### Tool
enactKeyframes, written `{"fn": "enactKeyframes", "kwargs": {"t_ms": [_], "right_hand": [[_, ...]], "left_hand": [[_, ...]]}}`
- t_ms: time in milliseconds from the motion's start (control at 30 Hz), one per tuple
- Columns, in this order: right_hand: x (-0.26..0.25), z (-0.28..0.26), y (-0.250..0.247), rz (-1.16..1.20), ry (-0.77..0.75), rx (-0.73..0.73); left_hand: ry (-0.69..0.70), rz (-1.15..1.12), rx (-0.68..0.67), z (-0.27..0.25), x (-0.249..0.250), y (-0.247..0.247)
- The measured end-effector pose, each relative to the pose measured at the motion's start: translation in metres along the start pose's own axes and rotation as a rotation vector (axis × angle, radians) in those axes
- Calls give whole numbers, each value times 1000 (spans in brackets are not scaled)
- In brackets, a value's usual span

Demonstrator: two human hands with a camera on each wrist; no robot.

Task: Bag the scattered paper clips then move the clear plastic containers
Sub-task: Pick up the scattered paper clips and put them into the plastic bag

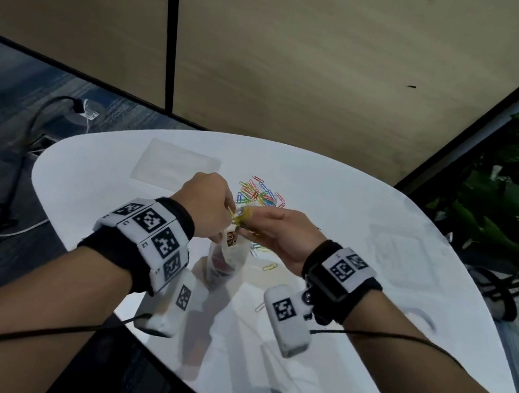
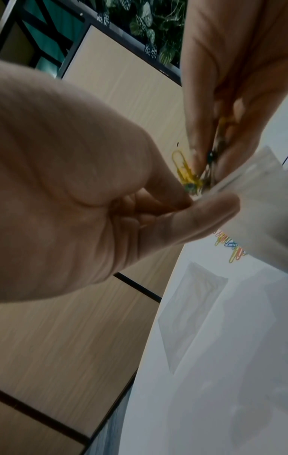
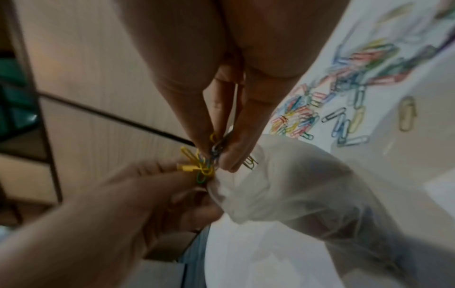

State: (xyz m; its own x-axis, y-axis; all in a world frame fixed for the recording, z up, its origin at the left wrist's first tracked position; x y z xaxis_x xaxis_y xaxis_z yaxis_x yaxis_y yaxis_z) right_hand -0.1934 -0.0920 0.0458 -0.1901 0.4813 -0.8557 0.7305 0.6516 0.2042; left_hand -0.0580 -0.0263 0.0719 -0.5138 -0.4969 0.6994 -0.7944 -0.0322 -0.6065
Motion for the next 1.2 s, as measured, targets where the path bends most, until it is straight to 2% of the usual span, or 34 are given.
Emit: {"fn": "enactKeyframes", "kwargs": {"t_ms": [100,267,367,567,700,800,900,967,1033,1067,1133,1200], "right_hand": [[0,6,6,-227,-75,73],[-3,11,12,-801,-212,255],[-7,12,24,-1055,-299,248],[-10,16,26,-1211,-288,181],[-15,16,25,-1309,-236,18],[-27,12,16,-1104,-167,-52],[-43,11,7,-839,-239,-59],[-52,22,-6,-666,-279,-7],[-53,52,-29,-548,-257,115],[-50,71,-42,-609,-220,196],[-41,107,-58,-1045,-117,299],[-24,135,-60,-1346,-25,272]], "left_hand": [[8,21,14,-2,1,1],[29,3,36,-4,0,1],[44,29,41,-4,-2,1],[75,38,50,-3,-2,-1],[90,54,51,-4,-1,-2],[85,43,62,-3,-4,-5],[69,24,57,-3,-7,-9],[47,16,51,-4,-11,-13],[12,-2,41,-6,-20,-20],[-8,-20,40,-7,-26,-24],[-50,-49,56,-6,-38,-34],[-84,-52,82,-5,-48,-44]]}}
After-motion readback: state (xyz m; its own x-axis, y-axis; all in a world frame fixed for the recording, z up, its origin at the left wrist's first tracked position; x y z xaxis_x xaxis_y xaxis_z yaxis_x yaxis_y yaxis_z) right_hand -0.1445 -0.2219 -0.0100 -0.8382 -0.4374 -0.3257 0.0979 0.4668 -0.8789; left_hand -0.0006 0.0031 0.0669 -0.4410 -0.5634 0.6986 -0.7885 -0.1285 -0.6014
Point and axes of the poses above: each hand's wrist, its own z-axis towards the middle knuckle, its own y-axis out of the palm, x = y × z, the point moved 5 cm from there along z, towards the middle knuckle, and after that the axes turned 3 degrees about -x, right-handed, at the moved point
